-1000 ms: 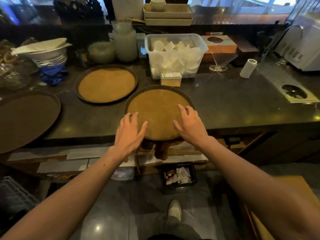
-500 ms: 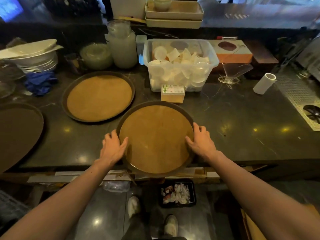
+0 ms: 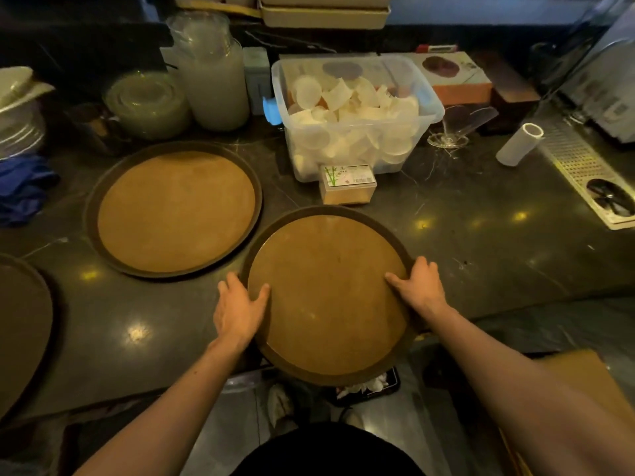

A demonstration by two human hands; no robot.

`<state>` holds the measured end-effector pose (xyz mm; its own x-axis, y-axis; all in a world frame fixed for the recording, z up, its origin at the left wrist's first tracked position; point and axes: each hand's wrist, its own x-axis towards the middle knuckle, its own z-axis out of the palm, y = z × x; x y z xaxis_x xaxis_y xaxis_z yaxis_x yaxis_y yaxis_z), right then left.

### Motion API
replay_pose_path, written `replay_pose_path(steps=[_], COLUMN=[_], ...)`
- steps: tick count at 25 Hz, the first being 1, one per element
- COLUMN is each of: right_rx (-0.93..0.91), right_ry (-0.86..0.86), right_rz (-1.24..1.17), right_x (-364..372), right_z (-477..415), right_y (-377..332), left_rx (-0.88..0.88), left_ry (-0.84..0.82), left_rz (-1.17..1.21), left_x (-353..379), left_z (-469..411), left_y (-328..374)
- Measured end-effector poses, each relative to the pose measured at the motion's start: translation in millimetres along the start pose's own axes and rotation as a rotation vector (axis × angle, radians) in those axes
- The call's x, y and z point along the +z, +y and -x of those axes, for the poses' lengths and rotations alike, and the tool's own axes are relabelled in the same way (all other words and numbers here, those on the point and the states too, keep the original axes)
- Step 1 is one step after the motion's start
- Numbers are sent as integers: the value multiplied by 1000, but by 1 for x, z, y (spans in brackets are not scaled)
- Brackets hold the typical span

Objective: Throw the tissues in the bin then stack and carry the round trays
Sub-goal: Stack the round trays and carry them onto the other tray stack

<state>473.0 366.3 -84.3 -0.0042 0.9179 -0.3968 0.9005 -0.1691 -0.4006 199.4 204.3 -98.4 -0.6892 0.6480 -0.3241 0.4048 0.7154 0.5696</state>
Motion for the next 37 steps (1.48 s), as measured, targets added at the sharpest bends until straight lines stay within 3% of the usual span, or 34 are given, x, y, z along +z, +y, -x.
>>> replay_pose_path(steps=[12, 17, 28, 37], right_rx=[-257, -408, -725, -826], right_ry=[104, -12, -366, -349], right_rz=[-256, -324, -210, -171], right_x=[-10, -5, 101, 185], right_z=[33, 44, 168, 295], right_y=[11, -13, -113, -186], left_rx=[57, -90, -449, -499], left_ry=[285, 459, 865, 949], left_rz=[292, 320, 320, 377], left_x=[-20, -35, -105, -184], left_z=[53, 109, 245, 290], left_y=[-1, -22, -170, -296])
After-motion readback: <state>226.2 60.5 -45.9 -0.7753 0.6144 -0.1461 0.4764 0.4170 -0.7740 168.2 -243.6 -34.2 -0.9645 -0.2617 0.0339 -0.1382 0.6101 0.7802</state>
